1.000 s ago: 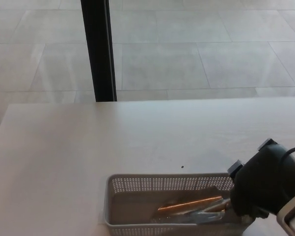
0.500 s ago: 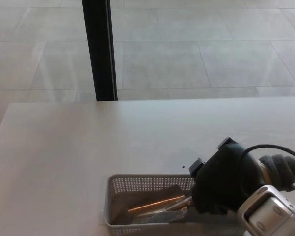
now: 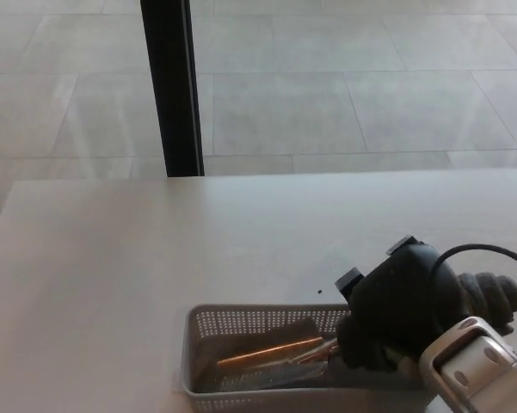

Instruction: A garden tool is kept on the righthand side and a container is kept on the lefthand side on a desk infront of the robot. the robot uses its right hand to pick up the garden tool and makes a scooping motion inside the container

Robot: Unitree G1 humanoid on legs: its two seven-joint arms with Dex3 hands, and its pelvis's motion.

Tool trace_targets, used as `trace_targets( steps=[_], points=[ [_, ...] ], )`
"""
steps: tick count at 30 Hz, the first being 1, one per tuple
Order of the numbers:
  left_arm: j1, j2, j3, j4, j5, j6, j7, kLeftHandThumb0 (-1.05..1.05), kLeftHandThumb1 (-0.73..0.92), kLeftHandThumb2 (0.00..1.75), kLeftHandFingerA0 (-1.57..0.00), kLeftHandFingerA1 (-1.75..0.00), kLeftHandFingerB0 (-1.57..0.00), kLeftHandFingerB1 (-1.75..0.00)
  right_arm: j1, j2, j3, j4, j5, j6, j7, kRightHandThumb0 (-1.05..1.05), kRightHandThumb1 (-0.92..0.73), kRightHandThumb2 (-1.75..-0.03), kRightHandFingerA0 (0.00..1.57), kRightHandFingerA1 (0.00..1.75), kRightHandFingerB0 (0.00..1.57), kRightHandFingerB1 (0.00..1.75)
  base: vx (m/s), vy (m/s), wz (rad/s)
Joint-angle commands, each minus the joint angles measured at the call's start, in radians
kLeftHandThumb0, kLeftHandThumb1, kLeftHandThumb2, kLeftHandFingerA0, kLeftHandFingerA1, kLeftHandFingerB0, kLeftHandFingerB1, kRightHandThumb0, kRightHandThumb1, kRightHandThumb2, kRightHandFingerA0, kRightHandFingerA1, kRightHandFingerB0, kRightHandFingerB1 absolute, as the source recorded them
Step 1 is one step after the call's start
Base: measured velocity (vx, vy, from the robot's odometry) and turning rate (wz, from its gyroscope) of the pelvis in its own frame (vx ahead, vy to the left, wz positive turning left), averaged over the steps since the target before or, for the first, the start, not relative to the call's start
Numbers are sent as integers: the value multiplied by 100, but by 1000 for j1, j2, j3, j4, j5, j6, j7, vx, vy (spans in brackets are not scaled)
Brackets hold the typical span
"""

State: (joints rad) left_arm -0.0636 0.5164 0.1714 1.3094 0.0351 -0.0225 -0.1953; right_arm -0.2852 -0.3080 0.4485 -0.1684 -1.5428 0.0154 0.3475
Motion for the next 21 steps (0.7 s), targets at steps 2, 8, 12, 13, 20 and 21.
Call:
trace_targets(
  steps=[2, 8, 12, 13, 20, 21],
  points=[
    [3, 18, -9, -3, 8, 9, -11, -52, 67, 60, -58, -65, -54, -52, 68, 119, -264, -13, 422, 68, -109, -34, -55, -112, 99, 175, 82, 98, 0, 0, 0],
    [14, 19, -11, -2, 11, 11, -7, -53, 67, 60, -58, -65, -56, -51, 115, 202, -424, -26, 613, 60, -131, -27, -48, -120, 91, 175, 80, 170, 0, 0, 0],
    [20, 20, -7, -5, 7, 5, -5, -53, 67, 60, -56, -64, -54, -51, 135, 221, -489, -20, 680, 16, -169, -25, -47, -126, 95, 175, 80, 166, 0, 0, 0],
    [21, 18, -6, -3, 7, 8, 2, -52, 67, 60, -59, -66, -56, -51, 136, 210, -495, -26, 679, 6, -167, -27, -47, -124, 94, 175, 77, 168, 0, 0, 0],
    [32, 23, -11, 1, 15, 2, 7, -51, 67, 60, -59, -65, -55, -51, 102, 166, -523, -50, 676, -52, -152, -26, -51, -110, 91, 175, 76, 159, 0, 0, 0],
    [31, 24, -11, 1, 14, 6, 4, -51, 68, 60, -58, -64, -55, -51, 90, 157, -531, -44, 683, -72, -166, -26, -49, -111, 92, 175, 75, 159, 0, 0, 0]
  ],
)
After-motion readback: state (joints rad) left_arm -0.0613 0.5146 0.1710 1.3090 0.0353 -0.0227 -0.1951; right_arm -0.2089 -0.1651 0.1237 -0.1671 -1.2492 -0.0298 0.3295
